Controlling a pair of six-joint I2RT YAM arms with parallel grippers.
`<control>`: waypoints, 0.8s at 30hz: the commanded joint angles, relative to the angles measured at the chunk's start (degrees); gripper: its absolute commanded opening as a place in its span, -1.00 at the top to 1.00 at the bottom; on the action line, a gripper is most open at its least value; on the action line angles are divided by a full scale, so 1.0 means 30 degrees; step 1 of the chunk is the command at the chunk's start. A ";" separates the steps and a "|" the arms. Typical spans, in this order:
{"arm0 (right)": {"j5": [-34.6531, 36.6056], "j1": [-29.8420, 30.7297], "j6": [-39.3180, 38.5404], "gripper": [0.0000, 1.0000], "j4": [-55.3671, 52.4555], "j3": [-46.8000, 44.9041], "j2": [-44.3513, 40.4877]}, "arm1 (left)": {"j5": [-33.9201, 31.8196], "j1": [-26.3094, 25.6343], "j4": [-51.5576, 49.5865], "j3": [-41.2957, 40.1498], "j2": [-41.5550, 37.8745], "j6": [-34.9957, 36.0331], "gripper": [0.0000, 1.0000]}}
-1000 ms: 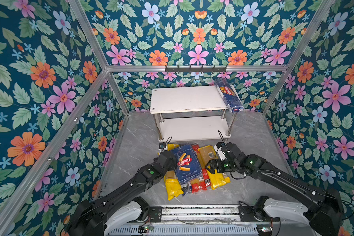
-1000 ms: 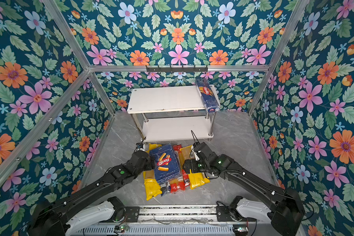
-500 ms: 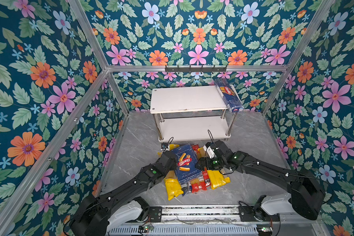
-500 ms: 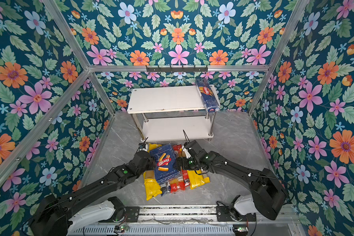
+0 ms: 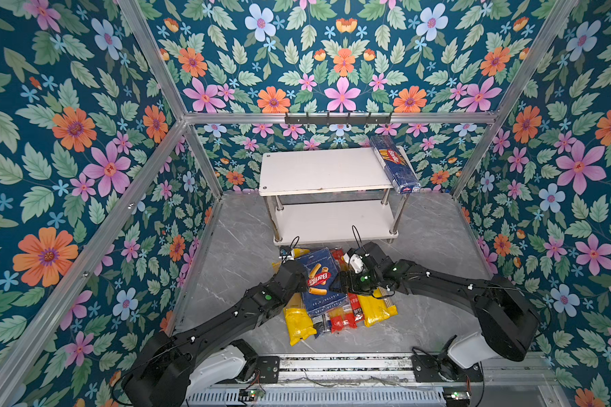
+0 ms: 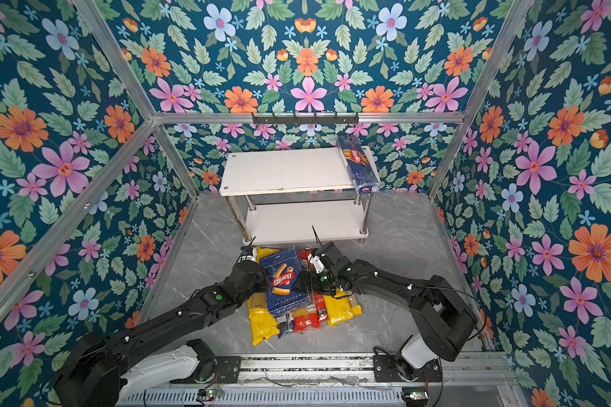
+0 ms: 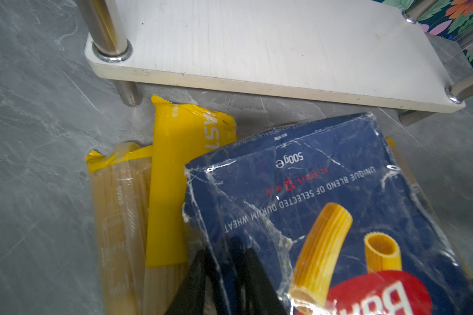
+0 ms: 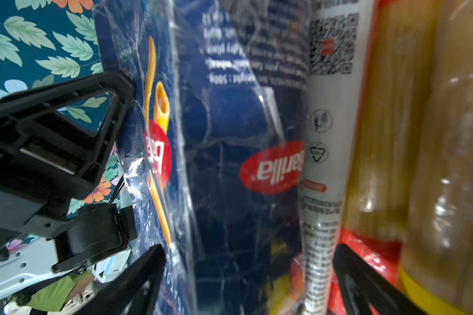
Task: Arrange pasta packages on shelves
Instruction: Pick up the pasta box from the pasta bags.
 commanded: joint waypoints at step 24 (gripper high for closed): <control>-0.2086 -0.0010 0.0805 -0.88 0.2545 0.1194 0.0068 | 0.3146 -0.0042 0.1064 -0.0919 0.1315 -0.0708 0.86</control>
